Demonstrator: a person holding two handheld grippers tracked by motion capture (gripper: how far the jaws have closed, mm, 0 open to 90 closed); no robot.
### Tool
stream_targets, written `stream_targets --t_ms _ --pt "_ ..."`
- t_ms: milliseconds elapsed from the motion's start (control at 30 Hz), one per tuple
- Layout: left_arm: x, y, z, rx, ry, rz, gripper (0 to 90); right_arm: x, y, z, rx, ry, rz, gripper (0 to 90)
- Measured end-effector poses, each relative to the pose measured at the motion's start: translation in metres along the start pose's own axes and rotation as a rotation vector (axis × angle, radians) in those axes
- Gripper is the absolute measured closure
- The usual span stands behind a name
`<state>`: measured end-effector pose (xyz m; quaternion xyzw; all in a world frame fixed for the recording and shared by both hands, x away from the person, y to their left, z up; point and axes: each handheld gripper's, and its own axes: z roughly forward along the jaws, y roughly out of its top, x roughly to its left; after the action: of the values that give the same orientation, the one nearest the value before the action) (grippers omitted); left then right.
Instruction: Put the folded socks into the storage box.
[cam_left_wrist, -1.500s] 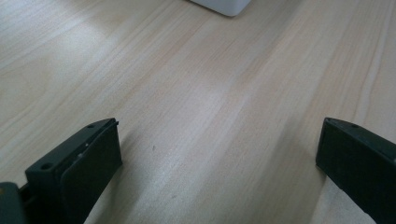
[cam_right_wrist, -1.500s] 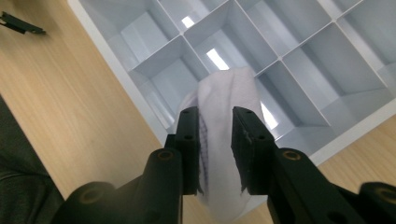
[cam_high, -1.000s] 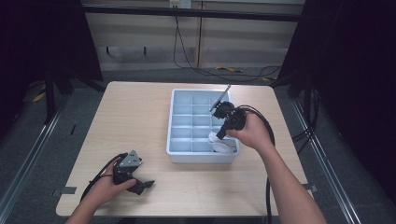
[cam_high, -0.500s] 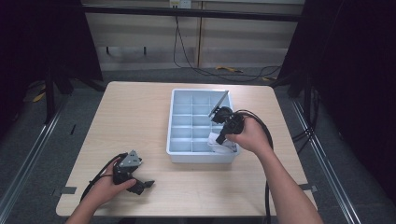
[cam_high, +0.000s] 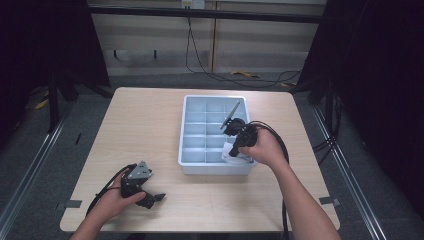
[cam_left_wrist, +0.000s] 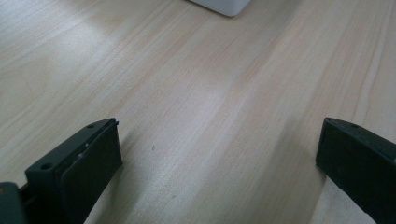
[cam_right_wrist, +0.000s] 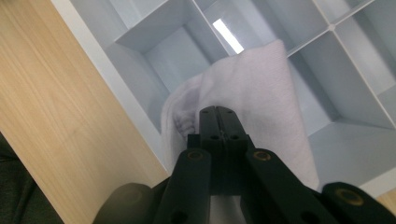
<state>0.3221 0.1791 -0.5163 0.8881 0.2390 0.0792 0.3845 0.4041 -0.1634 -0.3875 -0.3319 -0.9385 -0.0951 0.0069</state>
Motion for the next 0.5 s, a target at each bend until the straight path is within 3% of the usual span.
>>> stream_targets --t_ms 500 --pt "0.000 0.000 0.000 0.001 0.000 0.004 0.0 -0.003 -0.008 0.016 0.028 -0.008 -0.002 90.0"
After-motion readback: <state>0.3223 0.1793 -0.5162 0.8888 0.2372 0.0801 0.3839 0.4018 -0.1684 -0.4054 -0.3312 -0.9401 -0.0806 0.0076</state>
